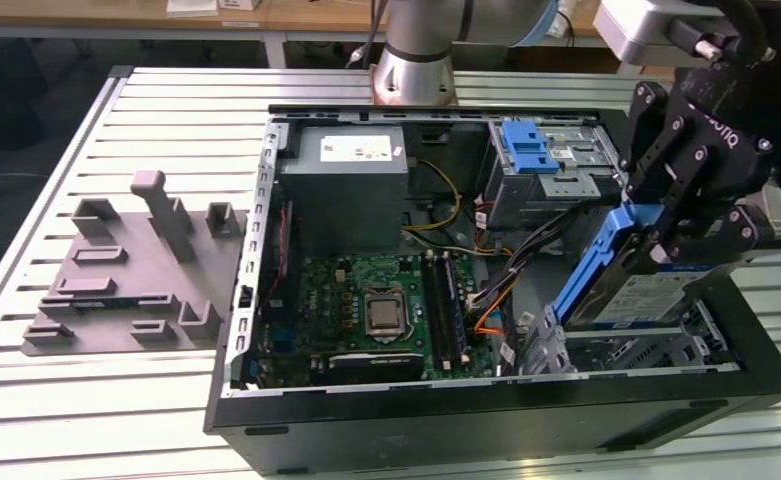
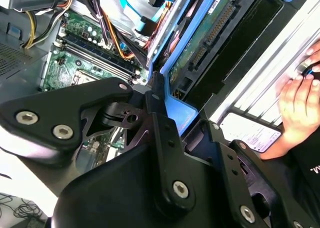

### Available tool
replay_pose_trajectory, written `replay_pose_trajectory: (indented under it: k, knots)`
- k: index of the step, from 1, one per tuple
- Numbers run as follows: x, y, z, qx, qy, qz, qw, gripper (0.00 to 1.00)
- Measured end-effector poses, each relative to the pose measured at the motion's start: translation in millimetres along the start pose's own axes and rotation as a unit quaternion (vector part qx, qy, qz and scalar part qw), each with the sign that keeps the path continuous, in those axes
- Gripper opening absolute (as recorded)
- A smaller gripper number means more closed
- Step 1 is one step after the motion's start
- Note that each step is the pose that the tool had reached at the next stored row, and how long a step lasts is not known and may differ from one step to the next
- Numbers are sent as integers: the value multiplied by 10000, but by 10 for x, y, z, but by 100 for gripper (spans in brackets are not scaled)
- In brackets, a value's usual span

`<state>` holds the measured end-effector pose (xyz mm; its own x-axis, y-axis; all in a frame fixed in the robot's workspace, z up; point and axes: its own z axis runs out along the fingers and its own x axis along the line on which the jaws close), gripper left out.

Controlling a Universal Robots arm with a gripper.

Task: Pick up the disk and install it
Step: 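Insert the disk into the insertion slot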

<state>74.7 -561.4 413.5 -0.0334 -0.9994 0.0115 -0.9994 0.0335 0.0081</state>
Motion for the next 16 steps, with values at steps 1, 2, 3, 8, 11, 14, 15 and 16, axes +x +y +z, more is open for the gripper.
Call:
replay_pose_trajectory:
  k: [1, 2, 3, 8, 11, 14, 15, 16]
  knots:
    - [0, 0, 12, 0, 1, 0, 10000, 36]
    - [1, 0, 24, 0, 1, 0, 10000, 36]
    - [1, 0, 37, 0, 1, 0, 10000, 36]
    - [3, -1, 104, 0, 0, 0, 10000, 36]
    - [3, -1, 149, 0, 0, 0, 10000, 36]
    - [4, -2, 194, 0, 0, 0, 10000, 36]
    - [5, -2, 209, 0, 1, 0, 10000, 36]
    - [5, -2, 225, 0, 1, 0, 10000, 36]
